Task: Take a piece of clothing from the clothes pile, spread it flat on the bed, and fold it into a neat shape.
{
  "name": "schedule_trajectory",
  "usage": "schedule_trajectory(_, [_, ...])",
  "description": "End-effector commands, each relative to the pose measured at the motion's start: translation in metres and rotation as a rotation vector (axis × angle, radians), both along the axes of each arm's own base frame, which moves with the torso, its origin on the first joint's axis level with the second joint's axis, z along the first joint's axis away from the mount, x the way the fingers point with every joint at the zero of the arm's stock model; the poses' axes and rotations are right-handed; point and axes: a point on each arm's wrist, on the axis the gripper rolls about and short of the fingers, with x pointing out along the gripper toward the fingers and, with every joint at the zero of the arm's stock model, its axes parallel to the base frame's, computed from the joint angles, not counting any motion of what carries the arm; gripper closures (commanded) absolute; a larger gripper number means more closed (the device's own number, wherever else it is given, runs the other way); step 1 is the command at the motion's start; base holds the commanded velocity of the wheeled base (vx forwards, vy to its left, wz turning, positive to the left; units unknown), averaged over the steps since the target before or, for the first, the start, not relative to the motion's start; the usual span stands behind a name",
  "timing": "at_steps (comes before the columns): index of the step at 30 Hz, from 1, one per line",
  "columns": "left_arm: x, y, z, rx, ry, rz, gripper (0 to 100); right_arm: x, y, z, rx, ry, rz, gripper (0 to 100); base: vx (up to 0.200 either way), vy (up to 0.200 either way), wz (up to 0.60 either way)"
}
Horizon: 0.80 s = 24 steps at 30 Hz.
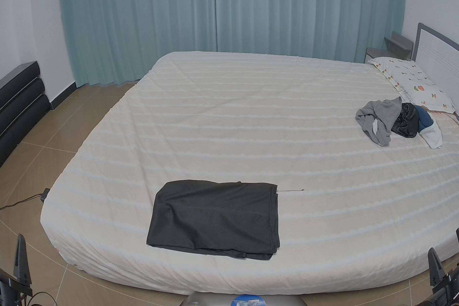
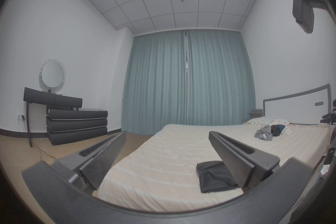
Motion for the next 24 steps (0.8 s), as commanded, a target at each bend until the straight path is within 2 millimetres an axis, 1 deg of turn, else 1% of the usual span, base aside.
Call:
schedule_trajectory(1, [0.002,0.000,-0.011,0.003,0.067,0.005,0,0.001,0.000,-0.010,0.007,0.018,0.002,0,0.000,0.000,0.00])
schedule_trajectory(4, [0.003,0.000,-0.016,0.003,0.121,0.005,0,0.001,0.000,-0.010,0.015,0.018,0.001,0,0.000,0.000,0.00])
schedule_trajectory(6, [0.004,0.000,-0.024,0.012,0.193,0.001,0,0.001,0.000,-0.010,0.021,0.018,-0.001,0,0.000,0.000,0.00])
schedule_trajectory(11, [0.004,0.000,-0.028,0.014,0.234,-0.016,0,0.001,0.000,-0.010,0.021,0.023,-0.005,0,0.000,0.000,0.00])
schedule_trajectory(24, [0.004,-0.001,-0.029,0.003,0.236,-0.028,0,0.001,0.000,-0.010,0.013,0.021,0.001,0,0.000,0.000,0.00])
